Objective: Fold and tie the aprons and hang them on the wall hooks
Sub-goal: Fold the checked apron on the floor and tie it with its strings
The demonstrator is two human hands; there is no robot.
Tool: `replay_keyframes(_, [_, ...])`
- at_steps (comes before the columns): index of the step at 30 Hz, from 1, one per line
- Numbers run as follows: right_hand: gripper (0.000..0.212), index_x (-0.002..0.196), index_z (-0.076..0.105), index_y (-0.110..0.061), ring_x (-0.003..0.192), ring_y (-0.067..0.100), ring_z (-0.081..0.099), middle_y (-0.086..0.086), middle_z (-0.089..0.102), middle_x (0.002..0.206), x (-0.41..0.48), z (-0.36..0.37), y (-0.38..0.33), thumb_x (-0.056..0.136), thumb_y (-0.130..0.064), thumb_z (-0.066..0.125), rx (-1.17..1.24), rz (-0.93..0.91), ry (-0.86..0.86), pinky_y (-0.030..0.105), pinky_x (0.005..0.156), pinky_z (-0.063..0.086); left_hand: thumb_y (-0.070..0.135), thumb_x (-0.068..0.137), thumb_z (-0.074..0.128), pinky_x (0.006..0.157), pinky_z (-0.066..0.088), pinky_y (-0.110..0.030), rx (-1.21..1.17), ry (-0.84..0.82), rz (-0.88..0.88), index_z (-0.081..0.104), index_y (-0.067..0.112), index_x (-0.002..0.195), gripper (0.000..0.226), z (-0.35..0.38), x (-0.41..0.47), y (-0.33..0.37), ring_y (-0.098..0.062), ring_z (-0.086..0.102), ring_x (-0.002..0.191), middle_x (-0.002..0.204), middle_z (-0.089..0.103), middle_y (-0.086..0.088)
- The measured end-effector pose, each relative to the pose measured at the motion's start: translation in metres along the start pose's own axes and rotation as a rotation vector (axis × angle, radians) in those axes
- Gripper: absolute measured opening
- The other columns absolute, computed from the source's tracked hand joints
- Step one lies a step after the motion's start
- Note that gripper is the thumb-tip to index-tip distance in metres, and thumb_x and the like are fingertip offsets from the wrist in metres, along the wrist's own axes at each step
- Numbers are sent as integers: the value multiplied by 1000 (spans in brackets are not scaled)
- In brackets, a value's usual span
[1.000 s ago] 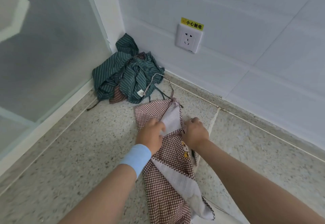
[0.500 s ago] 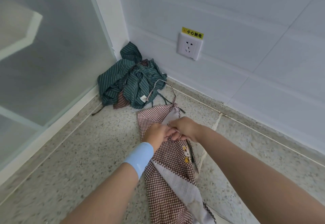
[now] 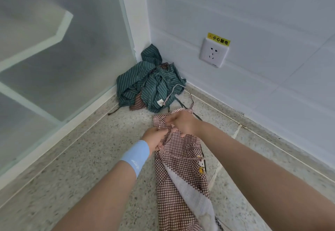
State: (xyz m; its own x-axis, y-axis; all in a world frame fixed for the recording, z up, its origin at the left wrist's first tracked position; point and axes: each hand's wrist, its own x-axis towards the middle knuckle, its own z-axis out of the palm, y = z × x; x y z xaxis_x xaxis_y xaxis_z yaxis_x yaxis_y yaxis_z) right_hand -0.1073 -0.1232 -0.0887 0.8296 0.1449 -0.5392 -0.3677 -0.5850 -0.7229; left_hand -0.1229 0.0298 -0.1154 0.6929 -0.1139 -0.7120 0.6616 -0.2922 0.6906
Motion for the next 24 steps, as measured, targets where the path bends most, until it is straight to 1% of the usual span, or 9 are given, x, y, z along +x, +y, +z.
replay_keyframes(3, [29,119,70,-17,114,19,64,-1,68,124,12,-2,20,98,-8,52,-112,15,104,35,97,53,26,96,52,61,43,-28,315,288,144,63,9,91,21,-32,23,7,-23,54,63,72,59,-5])
replay_keyframes(5, [33,122,69,-22,125,22,57,-1,64,130,16,1,37,98,-9,50,-226,76,106,37,108,44,22,96,48,56,42,-27,584,343,99,65,9,102,23,-54,37,13,-25,62,73,90,67,-11])
replay_keyframes(8, [51,134,59,-26,139,29,40,5,45,149,18,8,58,91,-1,46,-371,112,174,43,116,36,28,93,50,85,51,-39,1037,398,-32,57,11,123,35,-60,47,15,-31,58,107,124,59,-15])
replay_keyframes(10, [56,142,49,-26,140,33,34,10,37,153,19,10,64,90,-6,48,-530,104,245,48,116,33,30,93,50,100,44,-44,1182,448,152,50,20,133,41,-46,48,12,-30,46,124,140,47,-9])
replay_keyframes(12, [66,152,33,-25,146,34,23,11,23,160,24,13,69,90,-11,49,-660,74,277,52,119,26,24,95,50,107,41,-41,1108,375,505,52,26,135,40,-27,50,5,-25,43,129,145,45,-2])
replay_keyframes(14, [75,158,13,-28,153,31,4,8,3,166,27,17,77,93,-17,48,-730,43,222,55,121,14,27,97,51,116,29,-40,1204,178,702,48,28,141,43,-9,51,-6,-23,34,139,153,38,1])
replay_keyframes(19, [70,156,-11,-38,152,29,-15,6,-19,164,33,18,116,101,-54,29,-882,73,87,60,121,-1,41,93,55,122,-1,-50,1428,-111,445,7,39,155,78,-5,60,-48,-24,-13,150,163,-16,8])
replay_keyframes(21, [68,157,-6,-37,153,30,-11,6,-14,166,33,16,120,102,-49,31,-872,43,120,58,122,1,43,87,57,122,0,-49,1384,-56,488,19,40,152,76,-11,60,-55,-24,-6,151,164,-5,8])
replay_keyframes(24, [56,153,28,-27,148,33,21,11,19,162,34,15,109,98,-30,39,-780,1,317,53,120,22,44,88,54,118,20,-41,1265,136,614,49,33,135,48,-14,59,-52,-20,26,140,147,36,7])
